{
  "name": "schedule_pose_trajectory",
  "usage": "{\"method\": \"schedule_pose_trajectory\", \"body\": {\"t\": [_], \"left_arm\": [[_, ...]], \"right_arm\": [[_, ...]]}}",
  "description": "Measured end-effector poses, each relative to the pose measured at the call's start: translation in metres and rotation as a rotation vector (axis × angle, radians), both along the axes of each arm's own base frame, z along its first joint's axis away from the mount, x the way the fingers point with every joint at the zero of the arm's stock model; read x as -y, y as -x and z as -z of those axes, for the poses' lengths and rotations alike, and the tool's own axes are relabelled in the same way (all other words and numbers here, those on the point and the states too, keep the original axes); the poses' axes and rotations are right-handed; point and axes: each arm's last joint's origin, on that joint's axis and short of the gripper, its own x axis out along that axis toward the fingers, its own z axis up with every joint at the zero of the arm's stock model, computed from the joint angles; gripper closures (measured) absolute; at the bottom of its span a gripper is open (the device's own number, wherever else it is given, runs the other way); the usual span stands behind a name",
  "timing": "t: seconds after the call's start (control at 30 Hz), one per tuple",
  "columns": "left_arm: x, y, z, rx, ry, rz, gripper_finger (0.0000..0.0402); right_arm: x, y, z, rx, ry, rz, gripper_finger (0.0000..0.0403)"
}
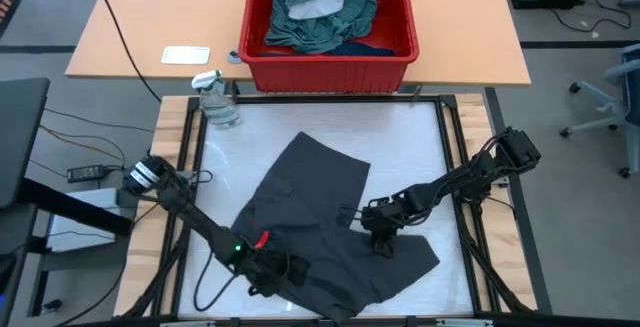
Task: Fold Laundry from Bin
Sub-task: Fold the gray short on the table
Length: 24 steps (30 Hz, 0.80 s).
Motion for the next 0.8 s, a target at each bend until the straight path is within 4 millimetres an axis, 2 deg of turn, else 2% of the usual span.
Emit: {"method": "schedule_pose_trajectory", "body": {"t": [0.2, 0.37, 0.47, 0.6, 0.73, 0.8], "left_arm": [[0.015, 0.013, -0.003, -0.025, 0.095, 0.040, 0.0279], [0.007, 0.013, -0.024, 0.026, 0.101, 0.041, 0.0279], [-0.006, 0.004, -0.035, 0.074, 0.055, 0.025, 0.0279], [-0.022, -0.018, -0.056, 0.130, -0.035, 0.038, 0.0279], [-0.037, -0.039, -0.073, 0.170, -0.135, 0.069, 0.0279], [-0.042, -0.043, -0.074, 0.164, -0.171, 0.092, 0.0279]], "right_arm": [[-0.006, -0.010, -0.023, 0.120, -0.048, -0.092, 0.0250], [-0.006, -0.010, -0.043, 0.224, -0.040, -0.181, 0.0250], [-0.002, -0.007, -0.052, 0.256, -0.032, -0.196, 0.0250], [0.006, -0.001, -0.064, 0.274, -0.011, -0.209, 0.0250], [0.016, 0.010, -0.068, 0.222, 0.068, -0.213, 0.0250], [0.021, 0.015, -0.064, 0.181, 0.139, -0.220, 0.0250]]}}
